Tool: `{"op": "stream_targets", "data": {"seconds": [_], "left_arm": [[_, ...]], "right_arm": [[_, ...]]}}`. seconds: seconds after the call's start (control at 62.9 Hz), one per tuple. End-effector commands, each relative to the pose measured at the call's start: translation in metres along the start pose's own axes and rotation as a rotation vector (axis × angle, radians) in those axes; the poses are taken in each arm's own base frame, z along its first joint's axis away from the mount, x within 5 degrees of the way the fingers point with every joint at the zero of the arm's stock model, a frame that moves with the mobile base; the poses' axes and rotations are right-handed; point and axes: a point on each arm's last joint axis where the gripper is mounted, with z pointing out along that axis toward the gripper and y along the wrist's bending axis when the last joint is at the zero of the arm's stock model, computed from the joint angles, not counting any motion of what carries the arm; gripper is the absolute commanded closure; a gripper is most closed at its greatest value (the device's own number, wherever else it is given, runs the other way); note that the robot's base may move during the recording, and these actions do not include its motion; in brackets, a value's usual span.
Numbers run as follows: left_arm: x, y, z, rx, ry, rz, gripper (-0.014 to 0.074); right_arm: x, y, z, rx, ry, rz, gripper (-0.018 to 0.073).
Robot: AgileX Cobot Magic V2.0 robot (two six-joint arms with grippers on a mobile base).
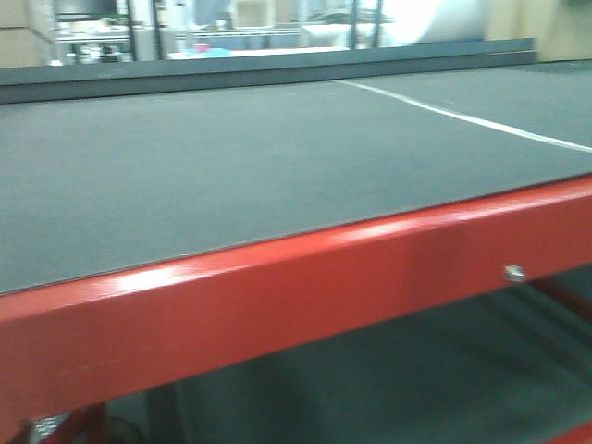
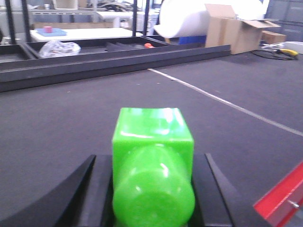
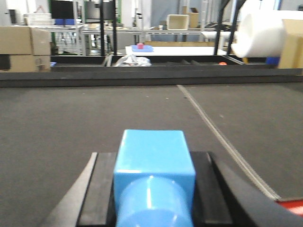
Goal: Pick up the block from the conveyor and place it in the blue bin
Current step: 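Drive the base away from the conveyor toward the blue bin shelf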
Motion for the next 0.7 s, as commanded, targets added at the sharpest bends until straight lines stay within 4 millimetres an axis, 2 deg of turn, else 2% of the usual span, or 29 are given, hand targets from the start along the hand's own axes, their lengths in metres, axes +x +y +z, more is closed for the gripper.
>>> {"op": "stream_targets", "data": {"seconds": [0.0,0.683], "left_arm": [[-0.0020,-0.0007,-0.0013,0.007,-0.020,-0.007,0.0708],[-0.0020,-0.0007,-0.0013,0.007,-0.020,-0.007,0.0708]], "right_arm": [[-0.0016,0.0000,-0.0010,0.000,-0.027,-0.003,0.0721],[-0.0016,0.0000,-0.0010,0.000,-0.027,-0.003,0.0721]]}}
